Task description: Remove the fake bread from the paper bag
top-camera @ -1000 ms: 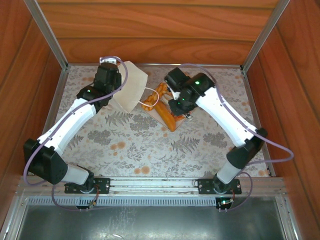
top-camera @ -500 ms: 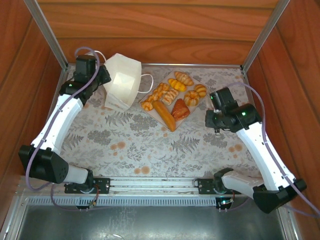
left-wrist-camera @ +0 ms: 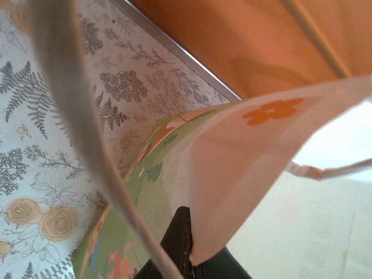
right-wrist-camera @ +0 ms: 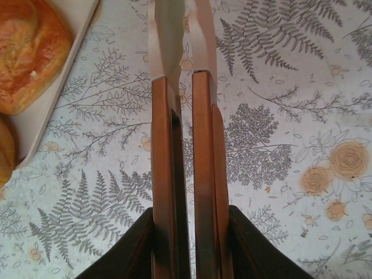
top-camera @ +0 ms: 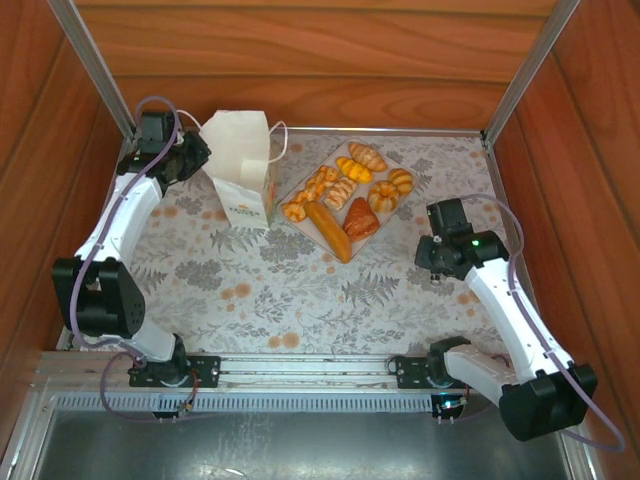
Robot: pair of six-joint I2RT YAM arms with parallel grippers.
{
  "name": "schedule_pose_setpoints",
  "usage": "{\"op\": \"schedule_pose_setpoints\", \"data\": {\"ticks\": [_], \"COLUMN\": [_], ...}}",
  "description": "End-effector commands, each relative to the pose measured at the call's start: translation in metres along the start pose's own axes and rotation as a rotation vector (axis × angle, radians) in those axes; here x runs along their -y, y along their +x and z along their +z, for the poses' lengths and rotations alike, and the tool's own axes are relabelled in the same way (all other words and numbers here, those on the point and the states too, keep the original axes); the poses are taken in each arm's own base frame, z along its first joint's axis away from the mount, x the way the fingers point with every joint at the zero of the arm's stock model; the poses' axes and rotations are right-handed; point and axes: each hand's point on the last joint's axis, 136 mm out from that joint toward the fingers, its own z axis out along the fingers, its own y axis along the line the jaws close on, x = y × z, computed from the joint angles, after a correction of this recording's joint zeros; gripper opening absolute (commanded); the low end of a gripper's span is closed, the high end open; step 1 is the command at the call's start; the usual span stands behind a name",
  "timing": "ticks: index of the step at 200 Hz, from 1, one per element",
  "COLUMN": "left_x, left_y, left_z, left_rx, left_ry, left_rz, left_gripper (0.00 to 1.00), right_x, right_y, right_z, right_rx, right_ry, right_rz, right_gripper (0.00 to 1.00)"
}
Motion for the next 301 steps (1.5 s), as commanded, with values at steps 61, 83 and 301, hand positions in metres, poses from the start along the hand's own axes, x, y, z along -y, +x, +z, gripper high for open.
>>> {"op": "schedule_pose_setpoints", "data": {"ticks": [61, 83, 301], "left_x": [0.018, 0.027, 0.010], "left_y": [-0.024, -0.024, 0.028], "left_z": [0.030, 0.028, -0.103], "left_rx": [-0.034, -0.048, 0.077], "left_ry": [0.085, 0.119, 0.192], "left_rz": [-0.033, -0.022, 0.011], "left_gripper": [0.21, 0.47, 1.00], "right_x": [-0.006, -0.005, -0.009], "right_y": [-0.003, -0.001, 0.030], "right_z": [0.045, 0.052, 0.116], "right_rx": [-0.043, -0.058, -0.262], "right_ry": [-0.061, -0.070, -0.101], "right_rz": [0.094, 0.109, 0.193], "right_gripper": [0.35, 0.35, 0.47]}}
